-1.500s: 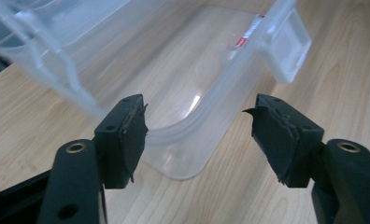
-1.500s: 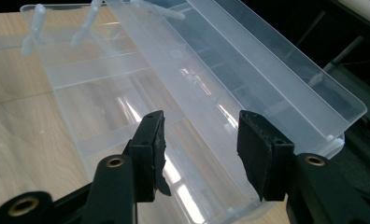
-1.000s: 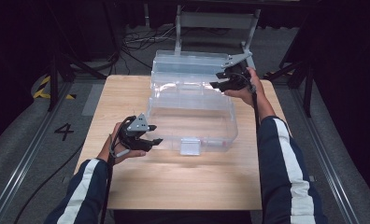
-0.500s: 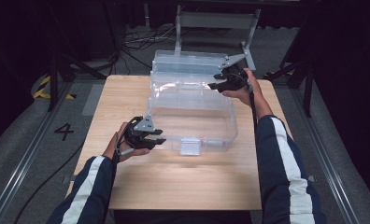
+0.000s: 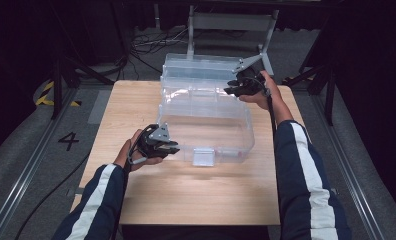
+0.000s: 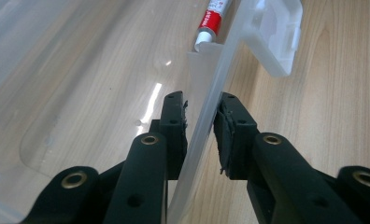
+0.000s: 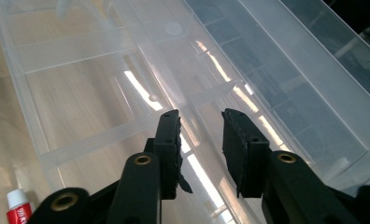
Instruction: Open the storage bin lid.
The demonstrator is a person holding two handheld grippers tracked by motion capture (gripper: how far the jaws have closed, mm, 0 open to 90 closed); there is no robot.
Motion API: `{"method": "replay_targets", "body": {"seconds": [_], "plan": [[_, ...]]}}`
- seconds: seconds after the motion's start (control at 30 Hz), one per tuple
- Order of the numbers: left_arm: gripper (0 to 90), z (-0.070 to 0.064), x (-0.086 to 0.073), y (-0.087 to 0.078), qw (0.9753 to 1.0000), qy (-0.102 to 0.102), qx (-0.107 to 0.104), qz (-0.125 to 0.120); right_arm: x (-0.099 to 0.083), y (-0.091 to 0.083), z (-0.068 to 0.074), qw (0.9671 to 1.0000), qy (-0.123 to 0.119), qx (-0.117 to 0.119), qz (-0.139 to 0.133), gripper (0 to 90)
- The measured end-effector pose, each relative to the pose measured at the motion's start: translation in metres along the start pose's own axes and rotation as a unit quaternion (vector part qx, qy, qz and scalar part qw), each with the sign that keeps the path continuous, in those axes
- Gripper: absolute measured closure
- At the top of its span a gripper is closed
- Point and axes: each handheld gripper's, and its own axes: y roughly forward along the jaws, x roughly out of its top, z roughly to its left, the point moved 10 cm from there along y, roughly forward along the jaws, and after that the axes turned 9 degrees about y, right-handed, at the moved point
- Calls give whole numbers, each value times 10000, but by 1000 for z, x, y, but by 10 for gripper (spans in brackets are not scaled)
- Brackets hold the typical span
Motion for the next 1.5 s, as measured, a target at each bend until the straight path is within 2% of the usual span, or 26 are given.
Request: {"method": "replay_targets", "body": {"seconds": [0.1, 0.3, 0.67, 0.93, 1.5], "plan": [[754, 0, 1, 1, 10000, 42, -17, 56, 0, 0, 0, 10000, -3, 47, 38, 702], [762, 0, 1, 3, 9999, 38, -83, 107, 2, -2, 4, 9993, -294, 52, 226, 752], [755, -1, 1, 3, 9999, 5, -88, 134, 0, -8, 10, 9973, -594, 44, 437, 803], [745, -4, 1, 6, 9998, -65, -116, 157, 2, -10, 18, 9964, -735, 24, 422, 821], [740, -4, 2, 6, 9998, -107, -111, 160, 0, -25, 37, 9945, -952, 135, 406, 837]]}}
